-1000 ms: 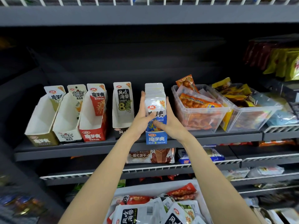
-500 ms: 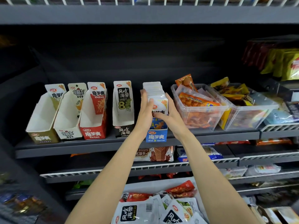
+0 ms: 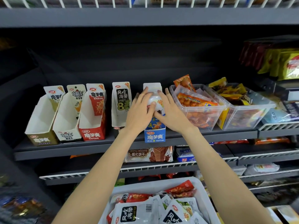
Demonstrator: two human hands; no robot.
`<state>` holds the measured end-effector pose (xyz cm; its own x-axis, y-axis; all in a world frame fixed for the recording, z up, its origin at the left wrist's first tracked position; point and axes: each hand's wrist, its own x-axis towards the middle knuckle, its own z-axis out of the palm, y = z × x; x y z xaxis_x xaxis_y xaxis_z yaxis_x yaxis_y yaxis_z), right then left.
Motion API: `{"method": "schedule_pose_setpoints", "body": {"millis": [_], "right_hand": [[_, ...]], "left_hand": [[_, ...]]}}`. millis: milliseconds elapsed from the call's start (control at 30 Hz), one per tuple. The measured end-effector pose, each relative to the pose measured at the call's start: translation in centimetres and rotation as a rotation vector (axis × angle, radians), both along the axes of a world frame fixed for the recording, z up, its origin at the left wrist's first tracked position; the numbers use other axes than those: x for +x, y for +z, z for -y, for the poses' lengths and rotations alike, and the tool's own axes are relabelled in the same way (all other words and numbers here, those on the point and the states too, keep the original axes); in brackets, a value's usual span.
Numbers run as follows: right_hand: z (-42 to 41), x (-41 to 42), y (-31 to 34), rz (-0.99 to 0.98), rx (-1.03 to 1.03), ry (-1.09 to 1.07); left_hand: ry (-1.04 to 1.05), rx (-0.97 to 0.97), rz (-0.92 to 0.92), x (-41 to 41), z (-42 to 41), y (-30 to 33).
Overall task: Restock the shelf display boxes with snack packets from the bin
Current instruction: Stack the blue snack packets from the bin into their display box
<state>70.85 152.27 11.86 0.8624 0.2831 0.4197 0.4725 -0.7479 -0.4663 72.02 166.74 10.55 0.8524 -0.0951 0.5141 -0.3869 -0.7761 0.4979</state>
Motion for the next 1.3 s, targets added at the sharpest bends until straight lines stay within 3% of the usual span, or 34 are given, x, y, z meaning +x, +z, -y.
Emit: {"method": "schedule_pose_setpoints", "body": {"millis": [267,433,500,667,833,1067,1300], "right_hand": [[-1.2,-0.1,-2.8,-0.143,0.357,0.026],[-0.9,-0.4,-2.4,-0.268,0.514,0.079],[-0.9,-0.4,-2.7,-0.297,0.499,0.093],[-0.4,-0.1,-2.3,-0.319,0.434,0.13],[0.5,1.7,-0.2,-0.457,0.691,0.116],[-1.9,5.2,2.9,-0.457,0.477,0.017],[-1.7,5.7,2.4,-0.458,0.45,0.037]], "left_hand": [[-0.109,-0.339,-0.219,-1.3,1.8,-0.1],[-0.168,-0.789,-0.417,-1.2,1.2,0.4],[-0.154,-0.867,-0.492,-0.9,1.2,0.1],[-0.182,-0.836,-0.52,-1.1,1.3,-0.3],[-0.221,-0.703,-0.489,-2.0,0.9,-0.8],[-0.232,-0.576,-0.45,-1.7,0.2,-1.4],[-0.262,-0.545,-0.42,-1.1,0.0,-1.8]]}}
